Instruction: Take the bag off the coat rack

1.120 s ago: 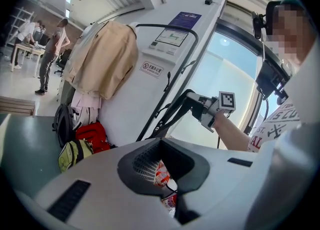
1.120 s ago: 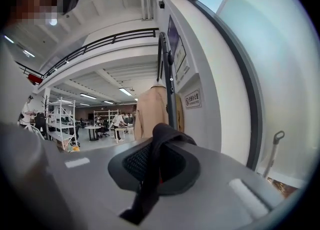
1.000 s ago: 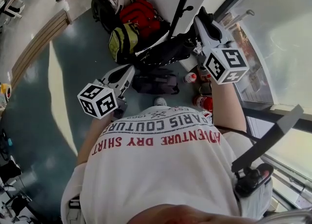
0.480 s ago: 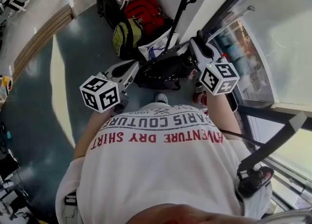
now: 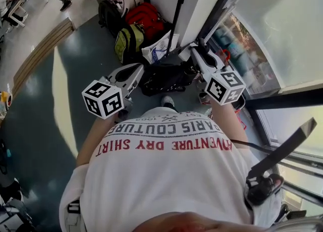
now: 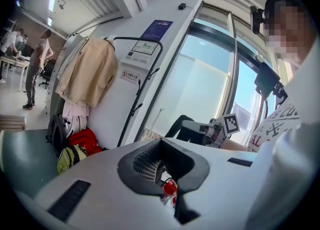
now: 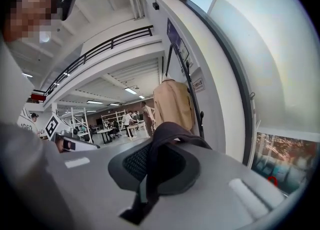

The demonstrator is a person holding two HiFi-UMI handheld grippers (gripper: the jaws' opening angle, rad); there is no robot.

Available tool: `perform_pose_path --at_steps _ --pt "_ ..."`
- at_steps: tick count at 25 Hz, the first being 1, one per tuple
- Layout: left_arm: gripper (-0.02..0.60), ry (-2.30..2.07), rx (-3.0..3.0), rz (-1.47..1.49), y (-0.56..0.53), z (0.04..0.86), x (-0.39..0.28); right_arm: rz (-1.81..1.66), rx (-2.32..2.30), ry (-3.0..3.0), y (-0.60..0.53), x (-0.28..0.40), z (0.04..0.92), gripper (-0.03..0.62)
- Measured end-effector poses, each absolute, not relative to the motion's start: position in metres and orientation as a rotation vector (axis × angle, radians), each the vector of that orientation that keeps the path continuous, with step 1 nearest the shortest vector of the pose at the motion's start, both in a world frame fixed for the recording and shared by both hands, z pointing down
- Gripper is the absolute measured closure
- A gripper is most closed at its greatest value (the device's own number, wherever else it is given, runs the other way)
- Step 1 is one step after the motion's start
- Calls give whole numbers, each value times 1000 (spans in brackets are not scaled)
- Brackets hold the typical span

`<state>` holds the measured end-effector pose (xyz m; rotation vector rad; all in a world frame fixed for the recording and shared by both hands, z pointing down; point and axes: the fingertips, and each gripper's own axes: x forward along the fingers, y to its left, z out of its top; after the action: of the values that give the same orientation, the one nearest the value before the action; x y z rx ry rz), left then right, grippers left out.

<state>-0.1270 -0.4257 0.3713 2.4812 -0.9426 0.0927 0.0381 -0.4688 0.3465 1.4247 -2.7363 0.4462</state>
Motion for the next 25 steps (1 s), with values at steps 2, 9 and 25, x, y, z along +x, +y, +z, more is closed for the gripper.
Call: perform_pose_path --at_steps 2,9,25 --pt "578 -934 2524 120 -396 375 -127 447 1437 -2732 -439 35 344 583" --pt "578 -817 2546 99 -317 374 -127 505 1454 -2697 -345 16 339 583" --pt "578 -863 2537 70 -104 352 -108 554 1297 -2806 -85 16 333 583"
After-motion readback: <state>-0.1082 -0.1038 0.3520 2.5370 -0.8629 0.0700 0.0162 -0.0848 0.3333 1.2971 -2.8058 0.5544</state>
